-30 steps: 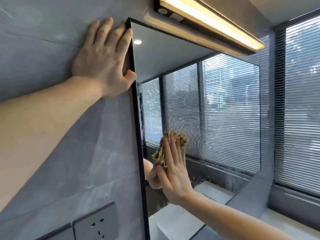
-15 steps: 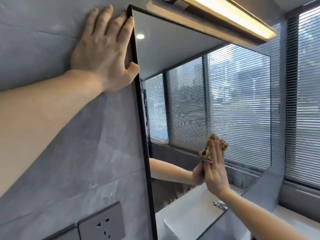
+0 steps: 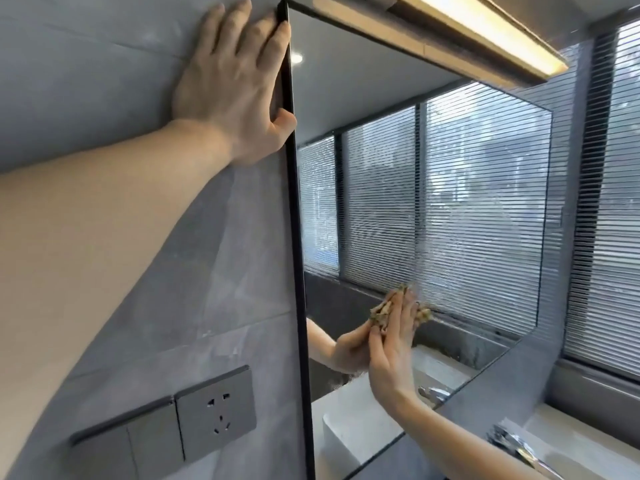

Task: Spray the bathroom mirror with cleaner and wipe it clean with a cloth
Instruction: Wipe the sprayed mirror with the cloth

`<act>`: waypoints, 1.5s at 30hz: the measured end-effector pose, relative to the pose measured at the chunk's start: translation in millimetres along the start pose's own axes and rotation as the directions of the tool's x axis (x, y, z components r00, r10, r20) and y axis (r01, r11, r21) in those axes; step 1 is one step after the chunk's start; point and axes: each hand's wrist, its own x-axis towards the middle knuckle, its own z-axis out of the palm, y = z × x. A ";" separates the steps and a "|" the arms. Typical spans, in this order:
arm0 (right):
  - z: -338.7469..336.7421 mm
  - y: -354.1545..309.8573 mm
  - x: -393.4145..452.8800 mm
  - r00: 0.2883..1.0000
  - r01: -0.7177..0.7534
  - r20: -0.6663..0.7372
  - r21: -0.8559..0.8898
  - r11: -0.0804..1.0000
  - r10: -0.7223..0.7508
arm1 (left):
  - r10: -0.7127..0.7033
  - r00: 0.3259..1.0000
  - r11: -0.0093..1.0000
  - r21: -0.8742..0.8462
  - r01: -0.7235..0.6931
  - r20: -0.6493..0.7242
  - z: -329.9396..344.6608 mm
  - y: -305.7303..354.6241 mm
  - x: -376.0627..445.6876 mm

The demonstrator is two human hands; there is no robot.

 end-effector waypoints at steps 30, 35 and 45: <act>-11.8 79.3 -19.7 0.852 -0.513 -0.059 0.101 0.852 0.520 | 0.117 0.986 0.989 0.076 -0.126 0.120 11.3 33.6 -91.3; 18.4 16.2 -86.6 0.954 -0.297 0.067 0.073 0.952 0.292 | 0.120 0.985 0.990 0.055 -0.128 0.125 10.1 33.1 -92.0; 42.9 -18.0 -144.8 0.986 -0.037 0.164 0.100 0.994 0.021 | 0.124 0.984 0.991 0.024 -0.128 0.127 12.1 31.3 -93.2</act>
